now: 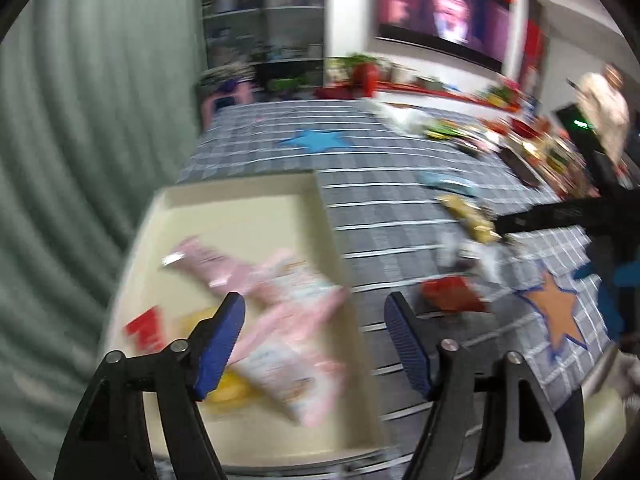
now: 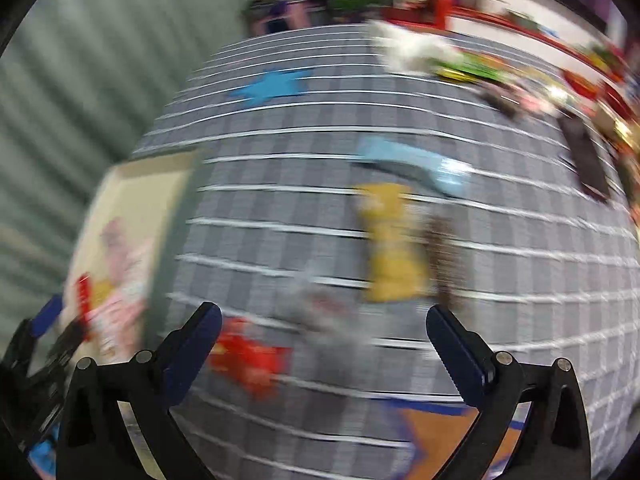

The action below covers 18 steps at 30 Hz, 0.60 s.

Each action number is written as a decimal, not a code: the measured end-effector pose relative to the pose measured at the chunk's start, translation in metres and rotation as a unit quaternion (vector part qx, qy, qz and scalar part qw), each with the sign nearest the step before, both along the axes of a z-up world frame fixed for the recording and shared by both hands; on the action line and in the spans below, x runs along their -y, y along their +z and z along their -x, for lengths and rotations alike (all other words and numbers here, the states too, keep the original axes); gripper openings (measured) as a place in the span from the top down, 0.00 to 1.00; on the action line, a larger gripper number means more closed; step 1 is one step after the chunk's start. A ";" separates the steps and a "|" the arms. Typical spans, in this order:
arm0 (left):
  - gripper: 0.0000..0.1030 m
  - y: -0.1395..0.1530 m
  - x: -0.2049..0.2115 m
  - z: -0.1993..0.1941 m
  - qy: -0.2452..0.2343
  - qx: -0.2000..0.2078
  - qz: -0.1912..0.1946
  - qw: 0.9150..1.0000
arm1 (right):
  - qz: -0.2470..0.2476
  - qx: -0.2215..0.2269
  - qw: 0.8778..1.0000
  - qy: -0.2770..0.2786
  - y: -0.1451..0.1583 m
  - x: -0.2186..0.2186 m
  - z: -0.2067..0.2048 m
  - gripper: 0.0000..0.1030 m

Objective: Organize snacks
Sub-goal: 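Grasp red candy with left tool while right tool grasps brown sausage stick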

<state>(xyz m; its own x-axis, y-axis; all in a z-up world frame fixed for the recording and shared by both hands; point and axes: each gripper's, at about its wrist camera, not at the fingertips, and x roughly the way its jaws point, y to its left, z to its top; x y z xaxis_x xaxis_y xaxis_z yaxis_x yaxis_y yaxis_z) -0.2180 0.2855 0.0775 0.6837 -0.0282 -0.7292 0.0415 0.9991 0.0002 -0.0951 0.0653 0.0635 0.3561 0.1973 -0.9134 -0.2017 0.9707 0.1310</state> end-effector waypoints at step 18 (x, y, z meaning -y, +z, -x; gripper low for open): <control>0.22 -0.045 0.111 -0.048 -0.123 -0.031 -0.135 0.983 | 0.049 -0.021 0.998 -0.021 -0.043 0.058 -0.038 0.00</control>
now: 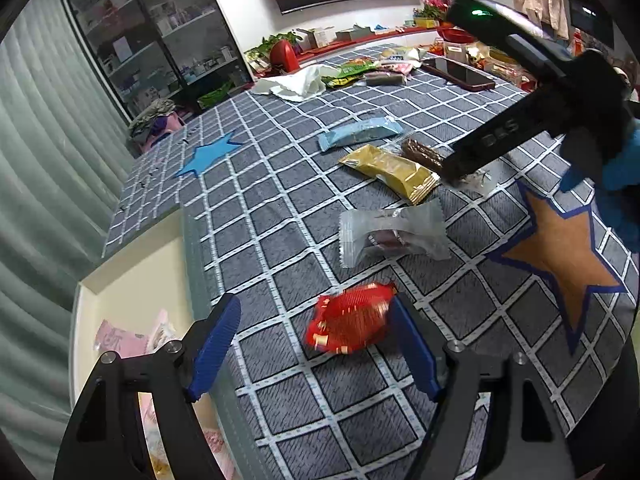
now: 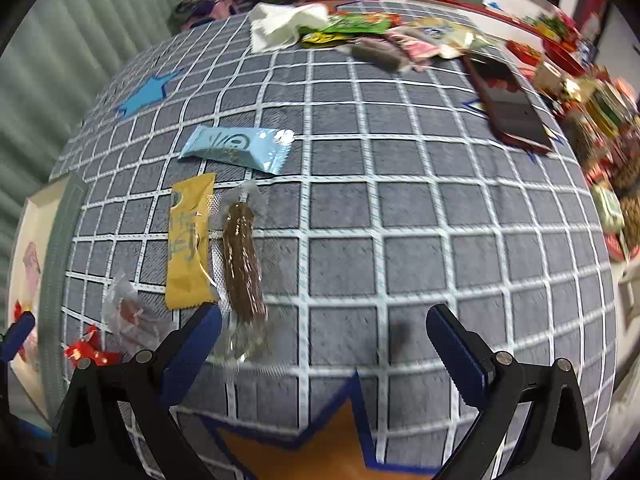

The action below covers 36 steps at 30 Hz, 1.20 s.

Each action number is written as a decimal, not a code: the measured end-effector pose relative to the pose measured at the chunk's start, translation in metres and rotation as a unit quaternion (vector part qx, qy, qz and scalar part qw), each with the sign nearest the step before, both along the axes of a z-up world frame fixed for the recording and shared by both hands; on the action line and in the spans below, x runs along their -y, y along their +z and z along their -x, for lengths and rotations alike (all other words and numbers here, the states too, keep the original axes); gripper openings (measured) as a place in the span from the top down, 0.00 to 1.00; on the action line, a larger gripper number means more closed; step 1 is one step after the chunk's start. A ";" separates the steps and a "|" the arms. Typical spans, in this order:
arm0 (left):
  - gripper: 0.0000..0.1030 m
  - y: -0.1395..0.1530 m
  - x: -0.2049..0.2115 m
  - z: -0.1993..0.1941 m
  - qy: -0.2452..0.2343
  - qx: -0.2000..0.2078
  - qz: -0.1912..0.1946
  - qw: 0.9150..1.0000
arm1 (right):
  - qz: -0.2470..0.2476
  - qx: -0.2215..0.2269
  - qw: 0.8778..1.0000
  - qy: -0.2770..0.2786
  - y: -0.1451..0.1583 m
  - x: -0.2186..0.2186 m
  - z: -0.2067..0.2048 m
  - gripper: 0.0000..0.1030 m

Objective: Organize snacks
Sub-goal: 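Grasp red candy with left tool while right tool grasps brown sausage stick, then carry red candy into tray with left tool while right tool drops sausage stick there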

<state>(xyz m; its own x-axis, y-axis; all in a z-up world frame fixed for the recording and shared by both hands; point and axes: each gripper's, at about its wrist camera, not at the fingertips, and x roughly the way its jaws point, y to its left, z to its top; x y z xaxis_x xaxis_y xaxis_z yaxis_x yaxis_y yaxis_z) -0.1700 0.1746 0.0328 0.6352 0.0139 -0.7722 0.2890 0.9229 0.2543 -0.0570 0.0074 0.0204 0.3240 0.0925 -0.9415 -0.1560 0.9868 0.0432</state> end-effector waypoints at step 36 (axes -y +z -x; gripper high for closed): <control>0.52 0.010 -0.021 0.009 0.025 -0.061 0.130 0.989 | -0.156 -0.007 0.987 0.029 0.020 0.022 0.042 0.61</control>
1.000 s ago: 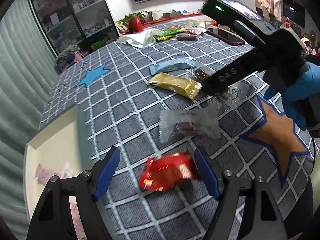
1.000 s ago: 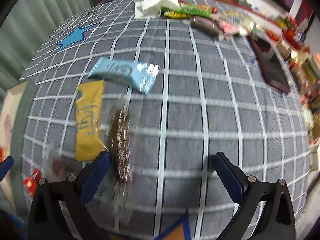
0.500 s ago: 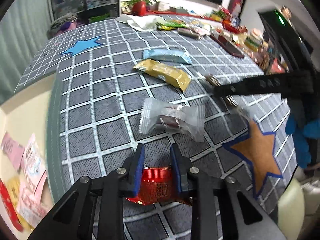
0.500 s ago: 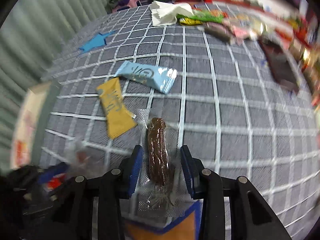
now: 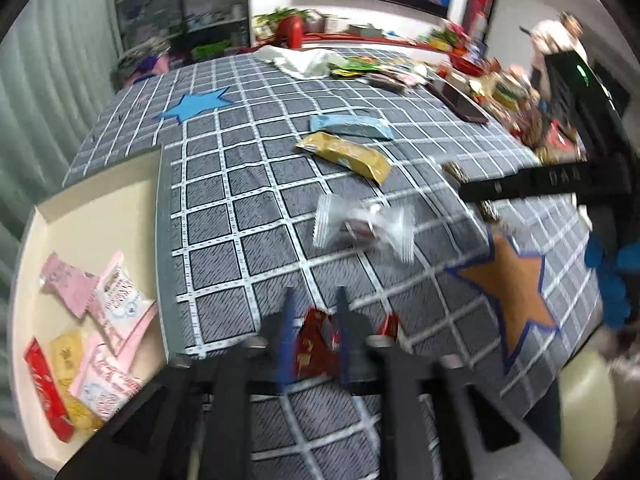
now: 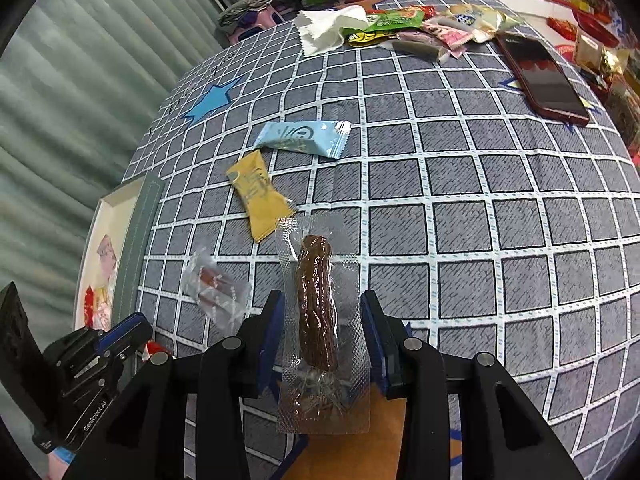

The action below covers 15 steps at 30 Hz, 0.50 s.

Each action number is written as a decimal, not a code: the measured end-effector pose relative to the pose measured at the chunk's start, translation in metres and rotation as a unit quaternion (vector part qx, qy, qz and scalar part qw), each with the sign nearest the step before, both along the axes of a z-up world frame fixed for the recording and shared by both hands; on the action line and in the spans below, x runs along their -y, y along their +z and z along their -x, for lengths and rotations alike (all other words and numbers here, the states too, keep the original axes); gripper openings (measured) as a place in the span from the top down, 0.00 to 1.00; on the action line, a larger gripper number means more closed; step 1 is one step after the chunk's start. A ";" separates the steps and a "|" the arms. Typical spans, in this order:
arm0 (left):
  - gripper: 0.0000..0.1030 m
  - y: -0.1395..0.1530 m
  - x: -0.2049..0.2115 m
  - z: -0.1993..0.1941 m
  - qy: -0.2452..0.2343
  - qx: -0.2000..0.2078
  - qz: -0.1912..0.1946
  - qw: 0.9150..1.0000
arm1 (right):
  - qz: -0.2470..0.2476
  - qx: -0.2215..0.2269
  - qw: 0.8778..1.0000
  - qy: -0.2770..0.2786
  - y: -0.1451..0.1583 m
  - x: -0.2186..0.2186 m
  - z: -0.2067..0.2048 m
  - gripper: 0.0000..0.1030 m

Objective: Organize snacks
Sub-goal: 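Carry red candy into tray with left tool while right tool drops sausage stick there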

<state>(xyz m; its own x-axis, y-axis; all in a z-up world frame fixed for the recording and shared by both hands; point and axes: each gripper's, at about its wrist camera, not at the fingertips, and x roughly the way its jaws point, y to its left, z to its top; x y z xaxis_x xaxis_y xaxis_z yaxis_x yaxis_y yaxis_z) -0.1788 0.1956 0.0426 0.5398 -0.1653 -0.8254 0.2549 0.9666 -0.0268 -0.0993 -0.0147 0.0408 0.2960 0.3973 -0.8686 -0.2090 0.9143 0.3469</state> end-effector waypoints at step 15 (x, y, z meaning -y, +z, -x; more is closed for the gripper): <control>0.43 -0.034 0.025 -0.005 -0.075 -0.030 -0.027 0.996 | -0.010 -0.001 1.000 -0.003 0.001 0.007 0.021 0.61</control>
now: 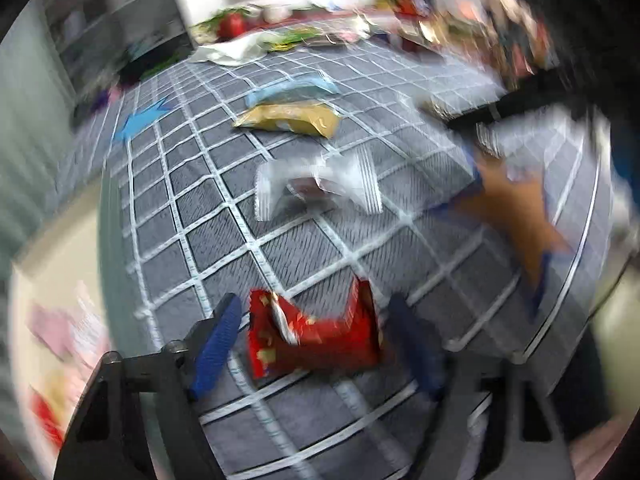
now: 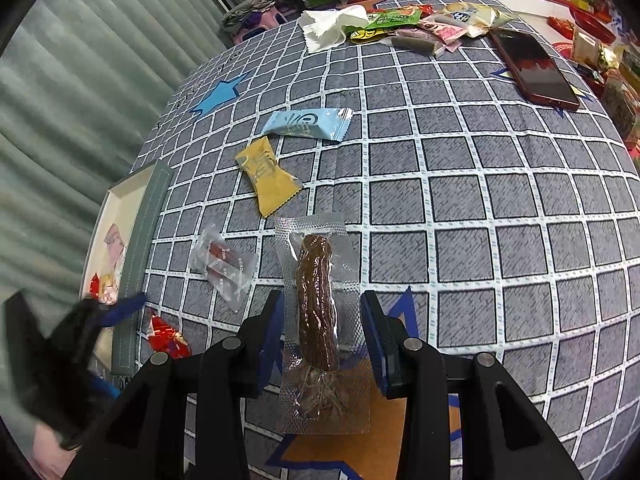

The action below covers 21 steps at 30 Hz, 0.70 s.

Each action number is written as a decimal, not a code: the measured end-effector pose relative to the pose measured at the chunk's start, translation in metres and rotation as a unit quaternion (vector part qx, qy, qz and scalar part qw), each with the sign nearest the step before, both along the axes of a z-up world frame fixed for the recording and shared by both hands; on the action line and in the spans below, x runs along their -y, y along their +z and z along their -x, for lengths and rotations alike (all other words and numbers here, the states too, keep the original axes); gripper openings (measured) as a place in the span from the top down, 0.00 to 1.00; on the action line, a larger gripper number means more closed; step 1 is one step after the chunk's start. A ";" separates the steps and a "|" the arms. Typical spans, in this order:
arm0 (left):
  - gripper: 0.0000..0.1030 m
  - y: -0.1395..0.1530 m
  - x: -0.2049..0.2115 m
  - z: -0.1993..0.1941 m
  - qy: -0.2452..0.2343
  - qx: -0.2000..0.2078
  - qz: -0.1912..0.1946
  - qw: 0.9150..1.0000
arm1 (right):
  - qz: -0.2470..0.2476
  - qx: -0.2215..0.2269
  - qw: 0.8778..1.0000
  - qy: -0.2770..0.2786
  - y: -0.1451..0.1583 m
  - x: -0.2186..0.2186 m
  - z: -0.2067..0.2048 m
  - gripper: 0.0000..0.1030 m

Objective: Organize snacks
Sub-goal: 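Carry red candy into tray with left tool while right tool drops sausage stick there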

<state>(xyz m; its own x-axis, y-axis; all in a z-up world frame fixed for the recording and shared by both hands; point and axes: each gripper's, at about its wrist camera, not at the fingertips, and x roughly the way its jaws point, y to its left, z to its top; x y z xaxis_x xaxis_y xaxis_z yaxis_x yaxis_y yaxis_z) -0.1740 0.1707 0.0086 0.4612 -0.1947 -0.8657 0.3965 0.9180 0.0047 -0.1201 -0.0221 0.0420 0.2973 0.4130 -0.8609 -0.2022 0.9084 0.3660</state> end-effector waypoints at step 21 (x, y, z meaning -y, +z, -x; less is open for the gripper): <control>0.57 0.076 -0.122 0.025 0.224 0.107 0.070 0.966 | -0.002 0.011 0.997 0.072 0.019 -0.090 0.006 0.61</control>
<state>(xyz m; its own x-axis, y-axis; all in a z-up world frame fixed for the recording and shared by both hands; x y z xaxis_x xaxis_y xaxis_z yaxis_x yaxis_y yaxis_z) -0.1990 0.2926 0.0850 0.6925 -0.0418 -0.7202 -0.0378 0.9948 -0.0941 -0.1257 0.0678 0.0611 0.2545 0.4559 -0.8529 -0.3382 0.8682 0.3631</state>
